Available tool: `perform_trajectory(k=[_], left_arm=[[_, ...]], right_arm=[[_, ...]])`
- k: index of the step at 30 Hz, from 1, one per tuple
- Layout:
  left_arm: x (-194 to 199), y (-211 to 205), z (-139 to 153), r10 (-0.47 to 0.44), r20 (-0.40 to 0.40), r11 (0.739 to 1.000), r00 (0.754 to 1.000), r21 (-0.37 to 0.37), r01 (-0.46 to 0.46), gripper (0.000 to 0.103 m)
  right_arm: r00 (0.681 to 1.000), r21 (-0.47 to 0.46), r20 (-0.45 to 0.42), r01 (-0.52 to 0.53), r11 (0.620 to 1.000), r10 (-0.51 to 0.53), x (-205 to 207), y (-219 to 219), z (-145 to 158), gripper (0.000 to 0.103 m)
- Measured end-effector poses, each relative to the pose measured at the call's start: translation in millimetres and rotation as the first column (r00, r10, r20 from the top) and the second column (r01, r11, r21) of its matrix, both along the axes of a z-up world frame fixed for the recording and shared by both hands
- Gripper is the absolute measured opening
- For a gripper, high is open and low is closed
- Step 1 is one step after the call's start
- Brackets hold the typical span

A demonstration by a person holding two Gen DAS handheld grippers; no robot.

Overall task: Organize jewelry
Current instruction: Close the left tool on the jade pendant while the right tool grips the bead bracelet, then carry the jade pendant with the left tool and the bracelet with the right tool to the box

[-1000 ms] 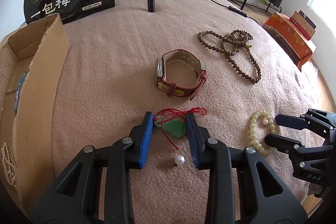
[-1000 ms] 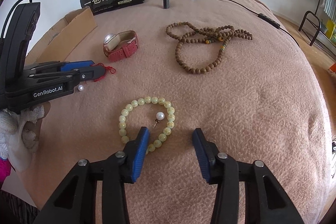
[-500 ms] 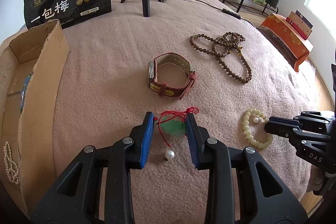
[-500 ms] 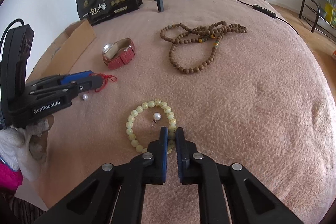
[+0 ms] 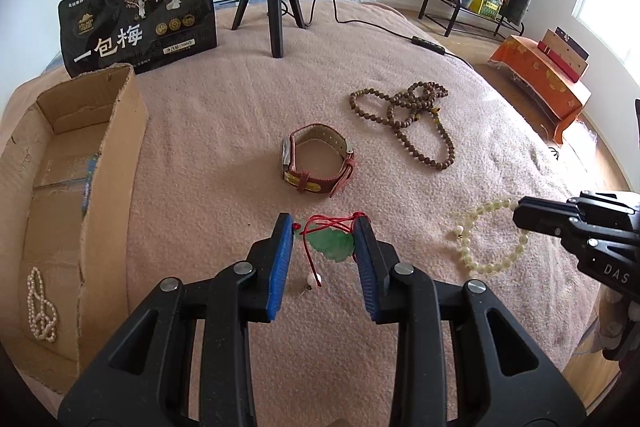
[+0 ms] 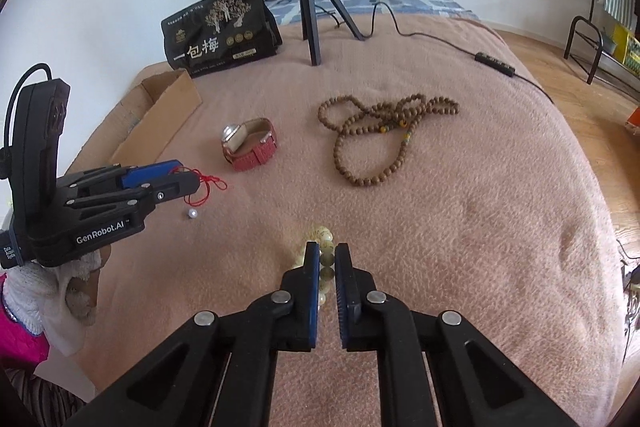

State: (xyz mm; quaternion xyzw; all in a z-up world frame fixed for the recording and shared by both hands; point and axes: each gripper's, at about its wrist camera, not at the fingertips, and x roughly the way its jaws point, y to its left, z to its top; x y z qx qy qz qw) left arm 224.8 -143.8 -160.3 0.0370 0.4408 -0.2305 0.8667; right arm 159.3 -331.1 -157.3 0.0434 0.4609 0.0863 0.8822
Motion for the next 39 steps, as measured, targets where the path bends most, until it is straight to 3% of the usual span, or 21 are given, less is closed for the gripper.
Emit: perform_trajectory(k=[18, 39], left_arm=[[-20, 38, 53, 0.044, 0.085, 0.998, 0.995, -0.045, -0.041, 0.031], [-11, 136, 77, 0.174, 0.145, 0.985, 0.974, -0.022, -0.173, 0.031]], right_arm=[[0.995, -0.068, 0.091, -0.036, 0.997, 0.042, -9, 20, 56, 0.005], [0.962, -0.074, 0.174, -0.201, 0.977, 0.211, 44, 130, 96, 0.005]])
